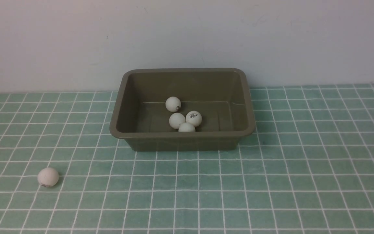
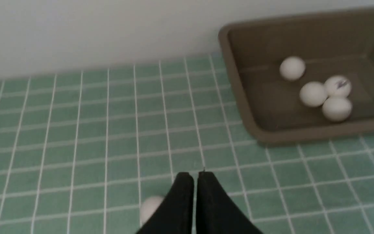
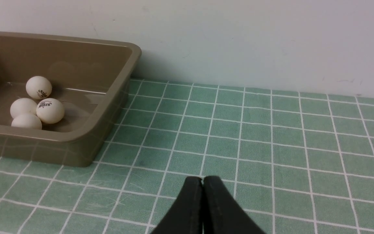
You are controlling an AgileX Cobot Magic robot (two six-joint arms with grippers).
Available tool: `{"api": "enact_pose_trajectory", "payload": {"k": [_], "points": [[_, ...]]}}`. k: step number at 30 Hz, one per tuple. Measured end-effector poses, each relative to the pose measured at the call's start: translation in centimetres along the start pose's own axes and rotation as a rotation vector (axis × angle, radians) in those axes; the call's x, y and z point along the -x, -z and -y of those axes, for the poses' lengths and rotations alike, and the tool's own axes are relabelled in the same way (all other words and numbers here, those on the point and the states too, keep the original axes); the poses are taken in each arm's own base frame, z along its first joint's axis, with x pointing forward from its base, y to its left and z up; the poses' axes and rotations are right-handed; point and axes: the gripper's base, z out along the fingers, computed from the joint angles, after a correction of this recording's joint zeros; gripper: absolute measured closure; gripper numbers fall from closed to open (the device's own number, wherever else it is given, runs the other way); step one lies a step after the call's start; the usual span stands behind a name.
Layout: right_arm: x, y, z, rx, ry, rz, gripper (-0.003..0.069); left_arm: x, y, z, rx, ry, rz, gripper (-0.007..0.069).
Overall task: Put the table tennis balls in the box on the green coffee tablecloth.
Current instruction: 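Reach for and grasp a ping pong ball on the table beside the basket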
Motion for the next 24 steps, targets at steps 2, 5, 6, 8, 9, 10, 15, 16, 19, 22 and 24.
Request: {"api": "enact_pose_trajectory", "payload": {"k": [2,5,6,8,9,10,15,16,19,22,24], "points": [[0.0,0.0,0.0,0.0,0.0,0.0,0.0669,0.6,-1.7,-0.5,0.017,0.012,-0.104,0.0624],[0.0,0.0,0.0,0.0,0.0,0.0,0.0669,1.0,-3.8,-1.5,0.068,0.012,-0.243,0.0606],[0.0,0.0,0.0,0.0,0.0,0.0,0.0669,1.2,-4.1,-1.6,0.08,0.011,-0.258,0.0603],[0.0,0.0,0.0,0.0,0.0,0.0,0.0669,1.4,-5.5,-2.3,0.123,0.003,-0.324,0.0589],[0.0,0.0,0.0,0.0,0.0,0.0,0.0669,1.5,-6.3,-2.7,0.148,0.007,-0.355,0.0573],[0.0,0.0,0.0,0.0,0.0,0.0,0.0669,1.5,-6.8,-2.9,0.16,0.007,-0.369,0.056],[0.0,0.0,0.0,0.0,0.0,0.0,0.0669,1.0,-9.2,-3.5,0.189,0.013,-0.44,0.0498],[0.0,0.0,0.0,0.0,0.0,0.0,0.0669,0.9,-9.7,-3.6,0.191,0.016,-0.457,0.0482],[0.0,0.0,0.0,0.0,0.0,0.0,0.0669,0.0,-11.5,-3.8,0.188,0.021,-0.525,0.0421],[0.0,0.0,0.0,0.0,0.0,0.0,0.0669,-1.0,-13.3,-4.0,0.182,0.021,-0.585,0.0292],[0.0,0.0,0.0,0.0,0.0,0.0,0.0669,-1.5,-14.3,-4.1,0.177,0.025,-0.611,0.0209]]}}
